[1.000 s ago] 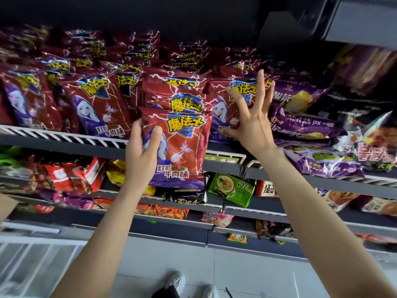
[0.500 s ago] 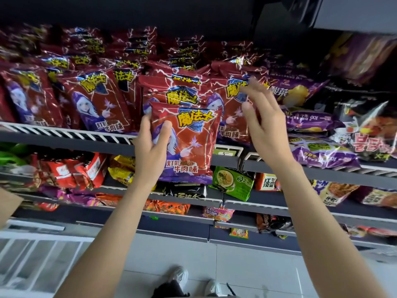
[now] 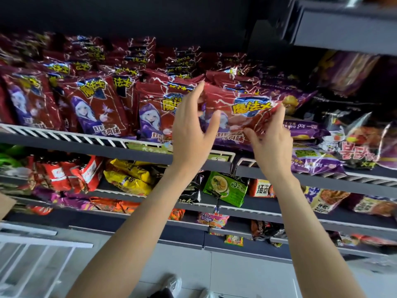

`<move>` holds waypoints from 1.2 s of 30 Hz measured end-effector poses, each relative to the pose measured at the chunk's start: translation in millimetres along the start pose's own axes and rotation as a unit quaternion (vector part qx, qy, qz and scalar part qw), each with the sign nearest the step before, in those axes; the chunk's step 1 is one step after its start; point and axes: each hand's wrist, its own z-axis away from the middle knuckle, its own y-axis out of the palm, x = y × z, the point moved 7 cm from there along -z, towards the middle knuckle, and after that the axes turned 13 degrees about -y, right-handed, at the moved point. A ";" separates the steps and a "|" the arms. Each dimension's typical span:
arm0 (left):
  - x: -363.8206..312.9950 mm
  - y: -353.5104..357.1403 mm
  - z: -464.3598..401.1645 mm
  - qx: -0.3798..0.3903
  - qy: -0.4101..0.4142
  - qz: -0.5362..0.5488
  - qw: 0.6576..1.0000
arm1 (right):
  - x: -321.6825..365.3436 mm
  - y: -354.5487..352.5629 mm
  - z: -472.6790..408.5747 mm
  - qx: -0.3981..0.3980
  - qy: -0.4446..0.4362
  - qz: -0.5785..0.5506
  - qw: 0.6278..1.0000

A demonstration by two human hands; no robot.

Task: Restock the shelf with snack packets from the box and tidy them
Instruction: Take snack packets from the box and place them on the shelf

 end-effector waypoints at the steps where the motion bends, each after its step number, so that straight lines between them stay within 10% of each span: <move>1: 3.1 -6.7 2.7 -0.024 0.012 -0.011 1.000 | 1.0 5.8 -2.9 0.026 -0.001 0.018 1.000; 6: 33.3 -25.6 1.4 -0.090 0.074 -0.144 0.983 | 3.8 27.4 -3.9 0.141 0.003 0.121 0.983; 10: 47.3 -15.1 -5.6 -0.072 0.095 -0.261 0.958 | 8.5 6.6 -8.8 0.055 0.035 0.144 0.987; 14: 50.0 -13.7 -8.0 -0.081 0.088 -0.255 0.960 | 15.7 -12.2 -20.6 -0.066 0.024 0.207 0.976; 28: 58.7 -26.4 -6.3 -0.083 0.079 -0.287 0.951 | 11.4 3.7 -36.3 -0.010 -0.016 0.190 0.982; 36: 58.3 -46.8 0.3 -0.030 0.104 -0.143 0.984 | 60.2 13.7 -5.3 -0.083 -0.191 0.082 0.975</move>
